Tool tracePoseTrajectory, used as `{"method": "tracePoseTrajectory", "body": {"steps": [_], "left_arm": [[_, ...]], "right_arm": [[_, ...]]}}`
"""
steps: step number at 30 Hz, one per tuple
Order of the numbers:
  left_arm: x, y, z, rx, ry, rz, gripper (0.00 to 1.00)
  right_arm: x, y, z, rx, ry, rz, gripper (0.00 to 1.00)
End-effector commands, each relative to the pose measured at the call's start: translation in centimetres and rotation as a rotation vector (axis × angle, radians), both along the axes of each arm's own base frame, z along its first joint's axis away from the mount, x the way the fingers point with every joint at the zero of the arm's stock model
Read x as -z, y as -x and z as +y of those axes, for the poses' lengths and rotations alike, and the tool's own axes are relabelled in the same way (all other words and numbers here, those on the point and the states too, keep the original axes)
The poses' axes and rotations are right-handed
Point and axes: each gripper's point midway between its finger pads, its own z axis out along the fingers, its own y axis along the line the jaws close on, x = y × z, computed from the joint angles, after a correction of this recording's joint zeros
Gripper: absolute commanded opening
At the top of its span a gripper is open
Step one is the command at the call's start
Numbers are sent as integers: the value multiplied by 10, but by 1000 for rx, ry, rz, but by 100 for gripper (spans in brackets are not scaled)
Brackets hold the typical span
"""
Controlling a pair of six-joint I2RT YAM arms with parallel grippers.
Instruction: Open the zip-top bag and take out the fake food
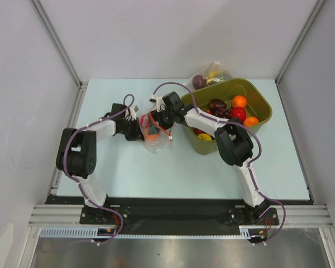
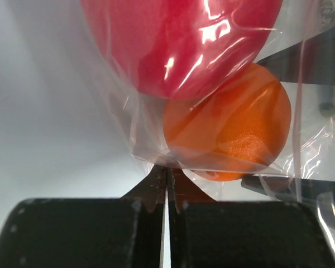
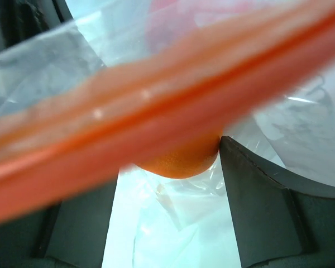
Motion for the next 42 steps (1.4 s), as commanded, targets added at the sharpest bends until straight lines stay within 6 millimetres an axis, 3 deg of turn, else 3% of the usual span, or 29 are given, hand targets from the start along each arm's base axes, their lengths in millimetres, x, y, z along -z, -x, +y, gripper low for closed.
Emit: {"method": "tracePoseTrajectory", "body": {"steps": [1,14,21,22,25,29,35,39,42], "left_arm": [[-7,-5,-10,43,14,-22,0],[-16,-16,-26,100,44,-47,0],[-23,-18,-32,118,61,-63,0],[-24,-18,-31,117,61,-67,0],[-25,-17,-31,118,59,-73,0],[-21,-14,-25,113,23,-76,1],[-17,-15,-17,89,-22,-88,0],[-12,-18,-7,44,-67,-86,0],[-11,-23,0,9,-100,-102,0]], "right_arm": [[5,1,13,-22,-15,-1,75],[30,5,22,-51,14,13,78],[44,18,28,-81,18,53,77],[44,19,27,-80,20,57,75],[45,22,25,-85,28,62,45],[14,16,21,-76,20,2,32],[-39,-4,5,10,-26,-60,29],[-68,-2,-8,54,-31,-87,28],[-73,6,-18,77,-25,-89,28]]}}
